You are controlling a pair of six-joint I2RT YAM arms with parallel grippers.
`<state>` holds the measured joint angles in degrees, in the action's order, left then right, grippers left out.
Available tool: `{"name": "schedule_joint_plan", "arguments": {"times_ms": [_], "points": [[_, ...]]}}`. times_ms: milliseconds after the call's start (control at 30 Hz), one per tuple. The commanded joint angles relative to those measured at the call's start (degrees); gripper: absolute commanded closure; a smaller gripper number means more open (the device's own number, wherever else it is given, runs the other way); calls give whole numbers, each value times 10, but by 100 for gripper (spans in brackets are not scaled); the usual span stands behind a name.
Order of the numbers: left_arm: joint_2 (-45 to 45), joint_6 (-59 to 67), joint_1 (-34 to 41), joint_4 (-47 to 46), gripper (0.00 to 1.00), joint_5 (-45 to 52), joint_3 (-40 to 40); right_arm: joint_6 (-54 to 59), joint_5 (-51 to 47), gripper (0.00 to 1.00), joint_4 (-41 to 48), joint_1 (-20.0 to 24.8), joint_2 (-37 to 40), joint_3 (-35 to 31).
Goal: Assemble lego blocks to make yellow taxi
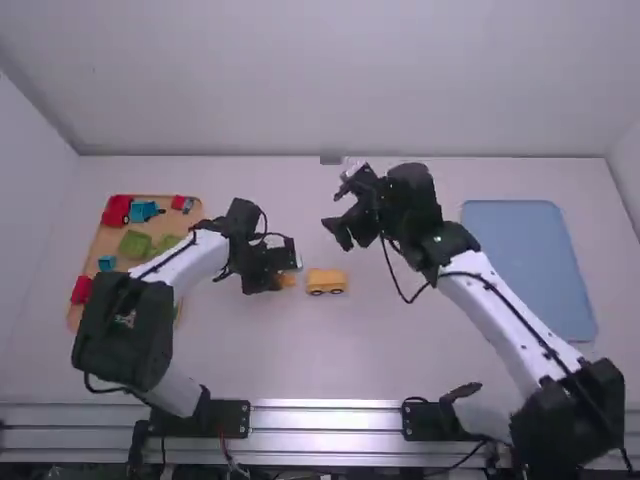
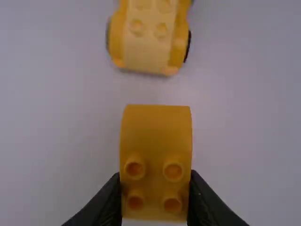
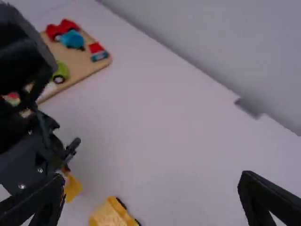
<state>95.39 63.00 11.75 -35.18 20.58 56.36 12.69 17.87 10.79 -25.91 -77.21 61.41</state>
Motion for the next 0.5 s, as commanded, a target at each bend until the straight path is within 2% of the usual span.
{"name": "schedule_joint_plan", "arguments": {"times_ms": [0,200,467], "points": [[24,50,1,4,69,-8,-9,-39,-90,1,-17,-13,41,-48],[62,50,-1,47,69,-7,-11,-49,-90,1,-111,-25,122,-143],[71,50,-1,70,68,-48,-23,-99,-87,1,-136,3,155,-178]]}}
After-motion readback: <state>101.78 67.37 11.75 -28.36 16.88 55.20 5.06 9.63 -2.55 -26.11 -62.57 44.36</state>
